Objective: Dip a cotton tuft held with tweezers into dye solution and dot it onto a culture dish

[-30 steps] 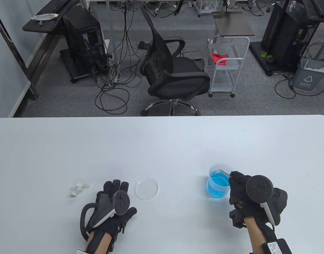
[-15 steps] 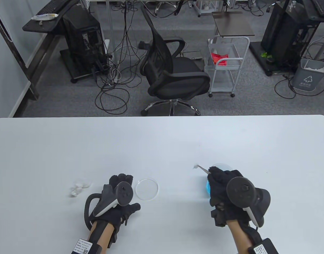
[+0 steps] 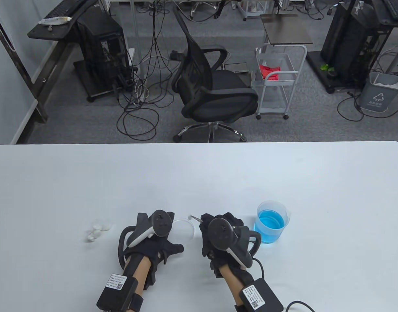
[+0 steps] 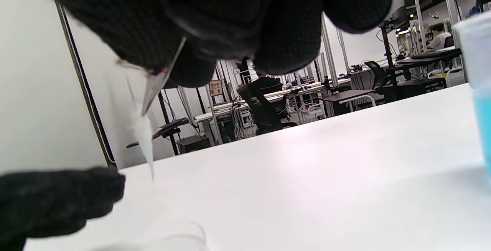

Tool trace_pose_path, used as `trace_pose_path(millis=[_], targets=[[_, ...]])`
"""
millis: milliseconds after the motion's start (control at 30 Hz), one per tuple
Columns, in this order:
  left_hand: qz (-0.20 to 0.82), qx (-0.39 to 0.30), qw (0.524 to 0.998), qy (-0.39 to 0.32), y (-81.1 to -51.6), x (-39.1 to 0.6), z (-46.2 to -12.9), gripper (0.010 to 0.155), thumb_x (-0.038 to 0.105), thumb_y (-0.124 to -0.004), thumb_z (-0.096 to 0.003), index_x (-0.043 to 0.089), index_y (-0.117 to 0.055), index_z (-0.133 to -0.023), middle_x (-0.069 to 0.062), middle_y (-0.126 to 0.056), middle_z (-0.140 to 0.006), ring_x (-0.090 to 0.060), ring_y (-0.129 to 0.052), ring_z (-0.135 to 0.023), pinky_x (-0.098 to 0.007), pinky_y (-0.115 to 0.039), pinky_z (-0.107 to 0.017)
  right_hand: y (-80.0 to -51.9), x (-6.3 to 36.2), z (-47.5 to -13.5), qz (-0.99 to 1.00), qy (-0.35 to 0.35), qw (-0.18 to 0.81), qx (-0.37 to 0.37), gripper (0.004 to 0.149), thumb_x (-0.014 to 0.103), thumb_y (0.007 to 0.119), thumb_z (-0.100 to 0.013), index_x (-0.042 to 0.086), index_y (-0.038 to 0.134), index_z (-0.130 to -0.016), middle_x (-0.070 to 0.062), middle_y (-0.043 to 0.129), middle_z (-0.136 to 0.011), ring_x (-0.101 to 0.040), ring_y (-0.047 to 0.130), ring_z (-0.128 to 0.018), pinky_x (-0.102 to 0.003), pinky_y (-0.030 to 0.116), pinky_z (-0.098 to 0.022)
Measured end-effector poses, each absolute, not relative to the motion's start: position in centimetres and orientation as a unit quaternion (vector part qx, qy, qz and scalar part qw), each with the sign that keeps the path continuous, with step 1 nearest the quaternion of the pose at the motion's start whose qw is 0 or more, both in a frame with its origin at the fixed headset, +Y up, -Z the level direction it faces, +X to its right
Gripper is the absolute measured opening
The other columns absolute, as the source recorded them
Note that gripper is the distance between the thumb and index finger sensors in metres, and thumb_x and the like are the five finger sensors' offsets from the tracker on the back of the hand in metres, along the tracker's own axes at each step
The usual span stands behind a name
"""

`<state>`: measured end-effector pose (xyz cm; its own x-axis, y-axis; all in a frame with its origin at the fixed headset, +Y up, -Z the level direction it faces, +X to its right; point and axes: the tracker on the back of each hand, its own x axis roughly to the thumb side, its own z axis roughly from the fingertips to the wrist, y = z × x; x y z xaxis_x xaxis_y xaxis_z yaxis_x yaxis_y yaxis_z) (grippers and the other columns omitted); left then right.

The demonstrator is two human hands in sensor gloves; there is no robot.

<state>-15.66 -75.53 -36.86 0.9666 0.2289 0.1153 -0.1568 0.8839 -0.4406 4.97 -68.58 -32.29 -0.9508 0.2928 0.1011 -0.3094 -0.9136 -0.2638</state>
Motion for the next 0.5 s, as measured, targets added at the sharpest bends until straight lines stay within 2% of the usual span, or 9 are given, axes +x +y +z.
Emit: trace_pose_path(millis=[200,500], targets=[[0.098,-0.235,0.962,-0.095,-76.2,-15.2,-37.8,0.105,0.076,-0.08,-0.0396,0.036,-0.017,-0.113,0.006,-0.018,-0.122,-0.027,-0.029,-0.119,-0.046,-0.038,-0.085,-71.5,3.0,-33.2,0.986,-0.117,0.114,0.027,0.031,0.033,0.094,-0.038,0.02,0.102,-0.065,0.004,0.098,-0.041,-0.019,0.098,-0.059,-0.055,0.072,-0.056],[0.081,-0.258,0.958,-0.094,-76.8,-15.2,-38.8,0.103,0.074,-0.081,-0.0407,0.036,-0.018,-0.114,0.007,-0.018,-0.122,-0.028,-0.029,-0.119,-0.047,-0.034,-0.085,-73.0,1.6,-33.7,0.992,-0.106,0.058,0.028,0.031,0.033,0.094,-0.038,0.02,0.103,-0.065,0.005,0.098,-0.041,-0.018,0.098,-0.059,-0.055,0.072,-0.056]])
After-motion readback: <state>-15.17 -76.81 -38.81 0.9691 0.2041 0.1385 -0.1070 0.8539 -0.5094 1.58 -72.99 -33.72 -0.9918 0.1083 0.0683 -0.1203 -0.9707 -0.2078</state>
